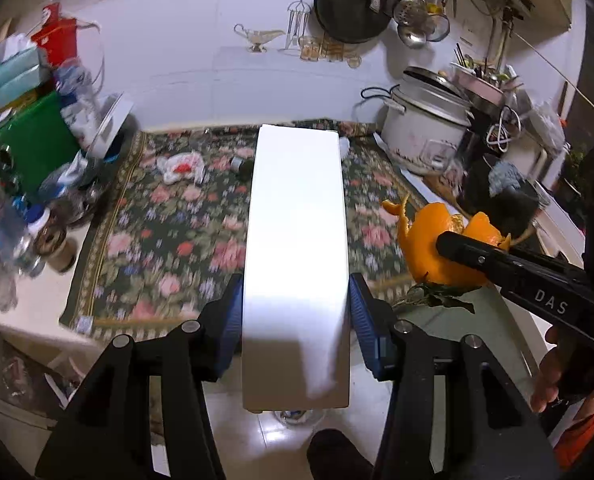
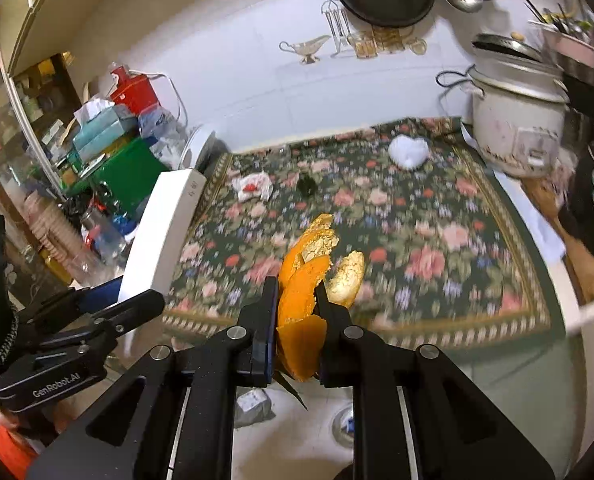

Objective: Collect trash
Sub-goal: 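Carry the paper strip and orange peel down over the white bucket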

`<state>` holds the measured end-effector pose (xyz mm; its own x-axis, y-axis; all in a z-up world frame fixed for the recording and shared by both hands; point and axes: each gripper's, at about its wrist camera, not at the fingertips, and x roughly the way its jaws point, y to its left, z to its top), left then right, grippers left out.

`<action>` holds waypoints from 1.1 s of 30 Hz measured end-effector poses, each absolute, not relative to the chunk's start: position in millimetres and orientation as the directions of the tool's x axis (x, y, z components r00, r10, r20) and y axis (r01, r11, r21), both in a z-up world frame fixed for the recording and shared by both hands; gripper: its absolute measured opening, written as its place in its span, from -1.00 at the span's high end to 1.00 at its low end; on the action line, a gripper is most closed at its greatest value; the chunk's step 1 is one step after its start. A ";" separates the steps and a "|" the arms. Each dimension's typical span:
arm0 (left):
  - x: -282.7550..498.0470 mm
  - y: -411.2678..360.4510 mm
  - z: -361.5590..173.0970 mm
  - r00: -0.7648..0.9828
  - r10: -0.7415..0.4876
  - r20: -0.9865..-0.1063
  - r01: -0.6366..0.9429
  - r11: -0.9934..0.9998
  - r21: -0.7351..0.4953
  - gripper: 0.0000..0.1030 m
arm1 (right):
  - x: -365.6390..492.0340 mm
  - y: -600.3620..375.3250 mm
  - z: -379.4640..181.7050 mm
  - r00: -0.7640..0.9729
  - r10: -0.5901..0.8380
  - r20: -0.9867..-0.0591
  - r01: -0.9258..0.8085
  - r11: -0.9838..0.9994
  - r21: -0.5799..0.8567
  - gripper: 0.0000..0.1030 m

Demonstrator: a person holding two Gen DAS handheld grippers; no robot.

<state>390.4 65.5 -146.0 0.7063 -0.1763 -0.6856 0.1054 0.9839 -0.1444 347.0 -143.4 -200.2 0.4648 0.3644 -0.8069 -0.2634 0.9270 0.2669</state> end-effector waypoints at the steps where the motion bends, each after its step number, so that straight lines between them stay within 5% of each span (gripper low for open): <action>1: 382.8 68.7 -148.6 0.702 -0.180 -0.690 0.107 0.983 -0.147 0.03 | 337.6 -142.4 -201.0 0.463 0.363 -0.809 -0.259 0.928 0.268 0.73; 21: 311.4 81.6 -247.1 0.502 -0.224 -0.835 0.061 0.973 -0.224 0.02 | 246.0 -124.7 -255.7 0.249 0.307 -0.919 -0.226 0.941 0.253 0.73; 33: 331.8 60.6 -368.8 0.359 -0.196 -0.912 -0.001 0.978 -0.210 0.02 | 238.4 -156.9 -379.2 0.098 0.285 -0.953 -0.226 0.939 0.258 0.73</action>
